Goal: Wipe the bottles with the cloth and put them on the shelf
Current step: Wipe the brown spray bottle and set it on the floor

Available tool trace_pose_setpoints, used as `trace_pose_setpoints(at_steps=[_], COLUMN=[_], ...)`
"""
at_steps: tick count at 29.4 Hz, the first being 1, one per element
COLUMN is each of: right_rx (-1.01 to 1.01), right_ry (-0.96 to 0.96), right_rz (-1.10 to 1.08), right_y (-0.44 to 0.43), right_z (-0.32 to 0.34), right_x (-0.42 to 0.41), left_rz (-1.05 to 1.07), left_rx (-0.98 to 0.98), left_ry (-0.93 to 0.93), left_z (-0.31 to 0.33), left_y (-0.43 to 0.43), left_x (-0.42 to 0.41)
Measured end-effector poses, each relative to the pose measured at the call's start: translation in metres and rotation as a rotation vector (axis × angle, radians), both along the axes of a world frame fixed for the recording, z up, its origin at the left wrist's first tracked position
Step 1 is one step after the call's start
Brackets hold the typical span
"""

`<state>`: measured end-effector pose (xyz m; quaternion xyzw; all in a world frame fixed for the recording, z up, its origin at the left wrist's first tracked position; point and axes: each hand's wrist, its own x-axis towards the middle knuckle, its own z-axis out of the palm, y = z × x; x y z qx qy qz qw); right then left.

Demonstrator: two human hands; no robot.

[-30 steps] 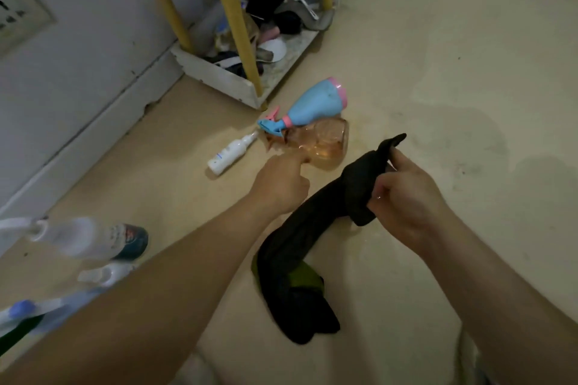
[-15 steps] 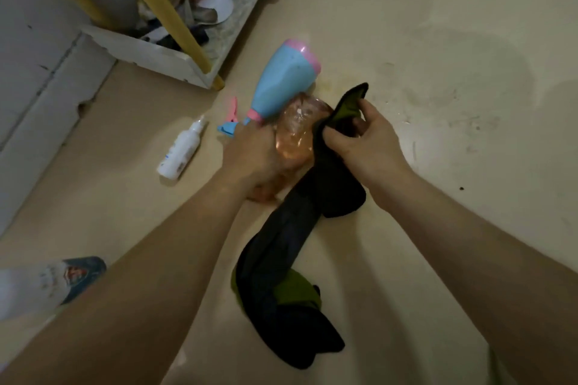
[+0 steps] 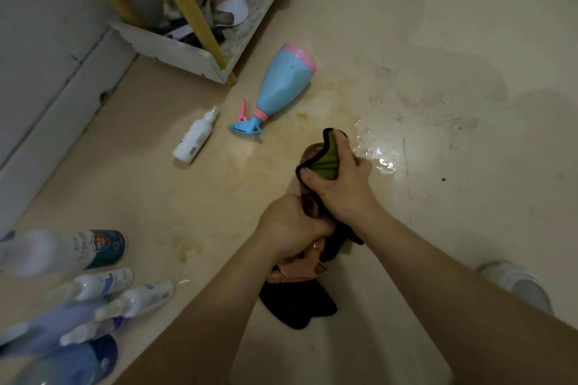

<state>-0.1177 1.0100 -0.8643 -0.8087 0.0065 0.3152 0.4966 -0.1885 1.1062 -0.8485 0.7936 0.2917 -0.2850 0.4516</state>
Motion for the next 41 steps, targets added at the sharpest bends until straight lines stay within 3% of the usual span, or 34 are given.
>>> trace_pose_setpoints(at_steps=[3, 7, 11, 18, 21, 24, 27, 30, 33, 38, 41], right_rx=[0.008, 0.005, 0.207, 0.224, 0.236, 0.376, 0.546, 0.831, 0.859, 0.964, 0.854], right_ry=[-0.103, -0.026, 0.000, -0.404, -0.230, -0.009, 0.096, 0.252, 0.109, 0.096, 0.043], right_rz=[-0.088, -0.204, -0.173, -0.166, -0.251, -0.486, -0.649, -0.559, -0.325, -0.164, 0.012], right_y=[0.001, -0.004, -0.010, -0.024, -0.038, -0.057, -0.070, -0.061, -0.052, -0.065, -0.073], right_z=[0.025, 0.070, 0.126, 0.203, 0.220, 0.238, 0.246, 0.265, 0.269, 0.272, 0.272], right_x=[0.000, 0.013, -0.013, -0.104, -0.092, -0.072, -0.075, -0.104, -0.130, -0.134, -0.130], left_rz=[0.011, -0.088, -0.151, -0.112, -0.159, -0.210, -0.175, -0.104, -0.089, -0.417, -0.038], left_rx=[0.013, 0.180, 0.387, 0.409, 0.355, 0.376, 0.364, 0.362, 0.386, 0.298, -0.052], left_ry=[-0.071, -0.108, -0.125, -0.273, -0.260, -0.277, -0.323, -0.419, -0.487, -0.317, -0.432], left_z=[0.027, 0.078, 0.136, 0.205, 0.224, 0.239, 0.250, 0.259, 0.271, 0.319, 0.355], left_y=[-0.012, -0.014, -0.009, -0.024, -0.038, -0.046, -0.048, -0.050, -0.044, -0.022, -0.010], left_x=[-0.025, -0.048, -0.063, -0.091, -0.103, -0.118, -0.130, -0.132, -0.131, -0.133, -0.135])
